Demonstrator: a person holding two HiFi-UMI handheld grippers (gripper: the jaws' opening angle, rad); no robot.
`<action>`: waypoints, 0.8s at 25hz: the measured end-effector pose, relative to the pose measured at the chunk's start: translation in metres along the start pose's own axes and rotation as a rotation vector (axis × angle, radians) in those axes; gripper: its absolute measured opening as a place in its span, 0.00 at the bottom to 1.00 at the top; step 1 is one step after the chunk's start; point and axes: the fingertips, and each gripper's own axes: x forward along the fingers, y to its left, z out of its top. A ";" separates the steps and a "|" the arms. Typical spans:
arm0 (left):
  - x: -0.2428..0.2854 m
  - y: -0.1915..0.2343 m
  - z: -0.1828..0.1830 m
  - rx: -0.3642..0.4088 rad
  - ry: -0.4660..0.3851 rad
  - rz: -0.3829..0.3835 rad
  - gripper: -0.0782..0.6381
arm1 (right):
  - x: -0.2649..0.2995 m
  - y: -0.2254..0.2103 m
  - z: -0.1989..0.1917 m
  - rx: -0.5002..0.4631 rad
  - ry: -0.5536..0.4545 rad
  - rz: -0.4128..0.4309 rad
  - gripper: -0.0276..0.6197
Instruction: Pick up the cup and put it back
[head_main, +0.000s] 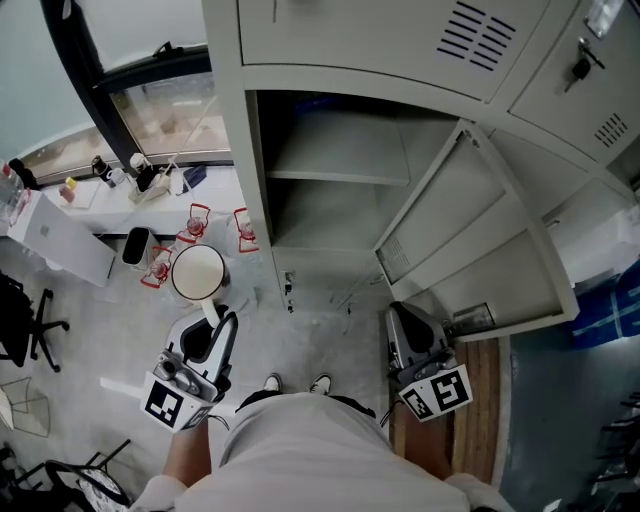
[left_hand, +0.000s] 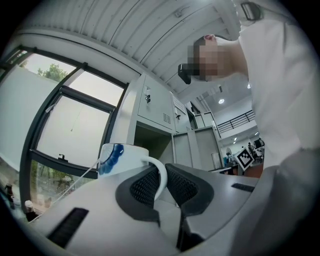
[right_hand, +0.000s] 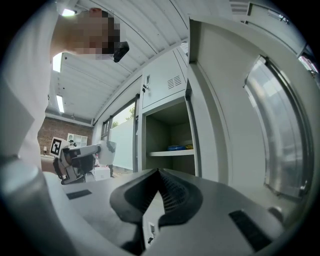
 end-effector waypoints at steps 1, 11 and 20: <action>-0.001 0.001 0.000 0.003 0.000 0.001 0.19 | 0.001 0.001 0.000 -0.002 0.001 0.004 0.07; 0.011 -0.004 -0.013 -0.001 -0.002 -0.043 0.19 | 0.001 0.005 0.006 -0.023 0.004 0.004 0.07; 0.050 -0.018 -0.033 -0.046 -0.003 -0.146 0.19 | -0.003 0.008 0.004 -0.017 0.011 -0.003 0.07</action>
